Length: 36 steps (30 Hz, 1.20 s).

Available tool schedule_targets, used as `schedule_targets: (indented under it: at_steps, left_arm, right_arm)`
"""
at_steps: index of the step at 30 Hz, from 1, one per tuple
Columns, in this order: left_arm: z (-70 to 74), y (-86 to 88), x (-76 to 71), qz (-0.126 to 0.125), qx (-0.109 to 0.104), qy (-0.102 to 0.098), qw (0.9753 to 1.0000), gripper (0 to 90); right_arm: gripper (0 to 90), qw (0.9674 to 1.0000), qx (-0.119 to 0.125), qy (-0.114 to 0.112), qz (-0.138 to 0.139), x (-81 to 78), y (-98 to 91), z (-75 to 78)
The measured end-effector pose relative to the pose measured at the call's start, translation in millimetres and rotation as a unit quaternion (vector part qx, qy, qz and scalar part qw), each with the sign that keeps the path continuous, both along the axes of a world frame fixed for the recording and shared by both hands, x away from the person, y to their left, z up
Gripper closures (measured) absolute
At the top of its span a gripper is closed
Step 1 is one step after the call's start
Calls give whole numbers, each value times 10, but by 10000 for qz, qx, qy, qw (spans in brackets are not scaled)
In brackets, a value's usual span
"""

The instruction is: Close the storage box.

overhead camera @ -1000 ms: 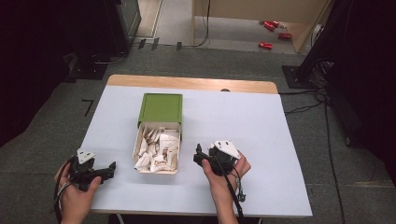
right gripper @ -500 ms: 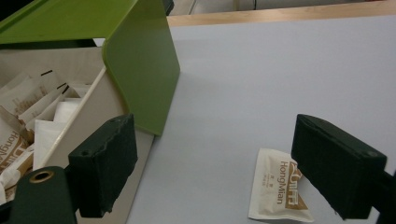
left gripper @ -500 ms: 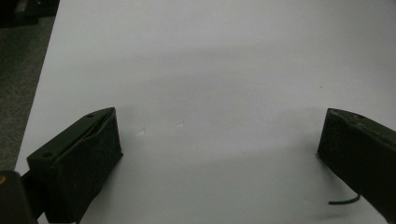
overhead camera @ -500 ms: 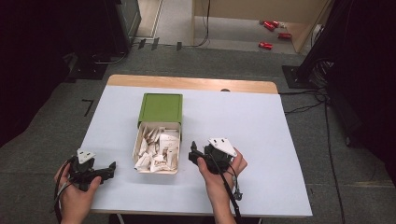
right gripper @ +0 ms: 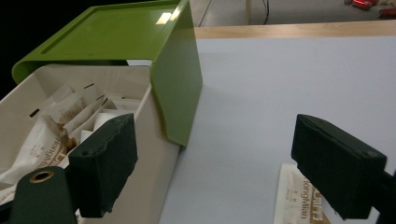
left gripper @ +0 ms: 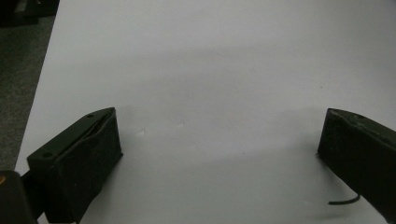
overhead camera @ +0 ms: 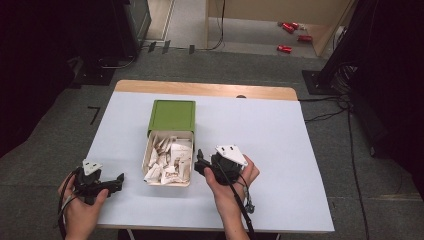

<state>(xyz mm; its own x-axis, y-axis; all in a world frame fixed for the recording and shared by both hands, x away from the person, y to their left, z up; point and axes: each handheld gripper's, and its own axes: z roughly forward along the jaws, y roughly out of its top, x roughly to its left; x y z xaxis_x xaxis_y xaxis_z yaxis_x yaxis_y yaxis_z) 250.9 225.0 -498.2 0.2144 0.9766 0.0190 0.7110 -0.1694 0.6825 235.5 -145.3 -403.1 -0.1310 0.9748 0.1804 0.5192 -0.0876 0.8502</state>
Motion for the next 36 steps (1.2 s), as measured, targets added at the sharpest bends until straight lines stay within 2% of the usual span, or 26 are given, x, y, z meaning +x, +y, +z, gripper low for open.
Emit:
schedule_targets:
  at_steps: [12, 16, 20, 23, 33, 36]
  left_arm:
    - [-1, 0, -1, 1, -1, -5, 10000, 0]
    - [-1, 0, 0, 0, 1, -4, 10000, 0]
    - [0, 0, 0, 0, 0, -3, 10000, 0]
    - [0, 0, -1, 0, -1, -4, 10000, 0]
    - [0, 0, -1, 0, 1, -4, 10000, 0]
    - [-1, -1, -1, 2, -2, -7, 10000, 0]
  right_arm:
    - [146, 9996, 26, -15, 276, -25, 194, 22]
    - [147, 9990, 96, 80, 418, -29, 274, -22]
    - [146, 9986, 58, 92, 523, -50, 344, -51]
    - [147, 9979, 23, 139, 625, -71, 409, -85]
    - [145, 9979, -91, 287, 569, -137, 505, -275]
    - [186, 9975, -167, 379, 568, -162, 561, -359]
